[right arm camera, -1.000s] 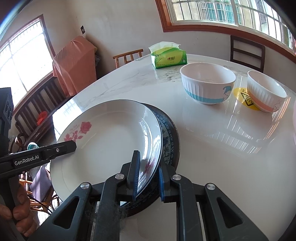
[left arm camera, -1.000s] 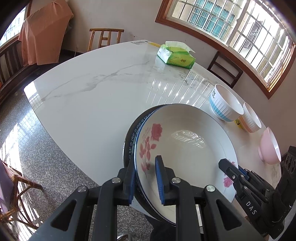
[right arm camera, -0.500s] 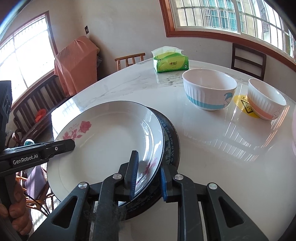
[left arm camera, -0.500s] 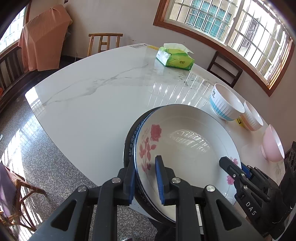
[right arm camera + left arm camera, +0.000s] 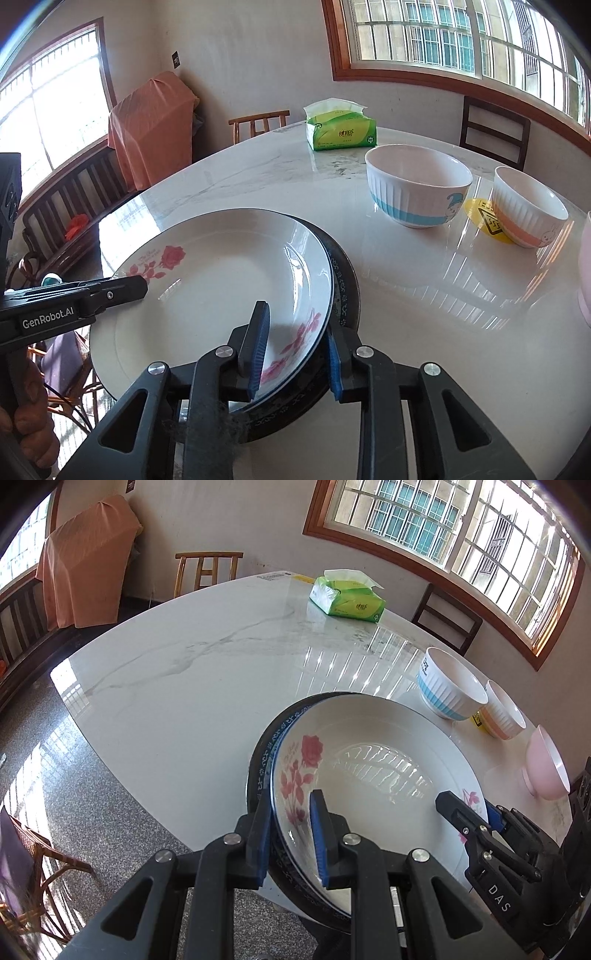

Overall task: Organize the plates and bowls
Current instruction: 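Lift the pink-flowered dish with both tools and carry it over the plate stack, then lower the dish onto the plate stack and open both tools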

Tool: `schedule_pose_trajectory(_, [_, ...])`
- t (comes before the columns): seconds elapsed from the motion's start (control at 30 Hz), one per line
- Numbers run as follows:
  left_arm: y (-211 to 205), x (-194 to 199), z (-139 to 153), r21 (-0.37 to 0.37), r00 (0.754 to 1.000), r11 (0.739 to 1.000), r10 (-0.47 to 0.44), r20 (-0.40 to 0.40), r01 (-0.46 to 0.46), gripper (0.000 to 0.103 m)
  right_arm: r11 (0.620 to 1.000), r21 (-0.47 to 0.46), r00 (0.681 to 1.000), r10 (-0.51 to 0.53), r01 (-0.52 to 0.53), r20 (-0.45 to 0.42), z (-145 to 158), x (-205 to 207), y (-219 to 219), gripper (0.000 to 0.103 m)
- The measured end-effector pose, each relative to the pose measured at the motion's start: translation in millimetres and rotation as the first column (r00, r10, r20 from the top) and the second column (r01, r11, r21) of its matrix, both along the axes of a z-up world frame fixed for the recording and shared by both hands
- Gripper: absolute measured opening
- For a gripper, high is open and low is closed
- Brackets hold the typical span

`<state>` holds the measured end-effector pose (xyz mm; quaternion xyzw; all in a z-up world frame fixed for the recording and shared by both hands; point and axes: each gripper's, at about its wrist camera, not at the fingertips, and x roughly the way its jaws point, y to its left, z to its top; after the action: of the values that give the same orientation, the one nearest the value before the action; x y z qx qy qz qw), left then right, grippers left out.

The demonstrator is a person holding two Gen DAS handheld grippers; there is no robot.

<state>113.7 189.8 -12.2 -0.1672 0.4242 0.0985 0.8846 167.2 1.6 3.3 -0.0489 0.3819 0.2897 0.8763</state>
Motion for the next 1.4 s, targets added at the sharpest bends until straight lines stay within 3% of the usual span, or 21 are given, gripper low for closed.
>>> schedule_pose_trajectory(0.37, [4,-2,8,0.048,0.999,0.998,0.028,0.028,-0.030,0.020,1.000,-0.006,0.999,0.010,-0.010,0.032,0,-1,3,0.042])
schedule_pose_trajectory(0.43, [4,-3,8,0.046,0.999,0.998,0.035,0.030,-0.037,0.020,1.000,-0.005,0.999,0.004,-0.004,0.052,1,-3,2,0.048])
schedule_pose_trajectory(0.5, [4,-4,8,0.049,0.999,0.998,0.040,0.031,-0.042,0.020,1.000,-0.001,0.997,-0.004,0.004,0.076,3,-4,1,0.060])
schedule_pose_trajectory(0.57, [3,-5,7,0.052,0.999,0.998,0.042,0.031,-0.044,0.020,1.000,0.016,0.996,-0.010,0.009,0.090,6,-4,-2,0.064])
schedule_pose_trajectory(0.87, [-5,-9,8,0.088,0.999,0.995,0.037,0.033,-0.040,0.020,0.992,0.121,0.994,-0.057,0.046,0.088,9,-1,-23,0.066])
schedule_pose_trajectory(1.1, [-14,-16,11,0.129,0.999,0.991,0.026,0.030,-0.030,0.020,0.976,0.209,0.989,-0.091,0.066,0.113,14,-4,-39,0.082])
schedule_pose_trajectory(1.4, [-41,-28,21,0.216,0.999,0.976,-0.008,0.033,0.001,0.027,0.943,0.293,0.978,-0.191,0.159,0.082,15,0,-77,0.089])
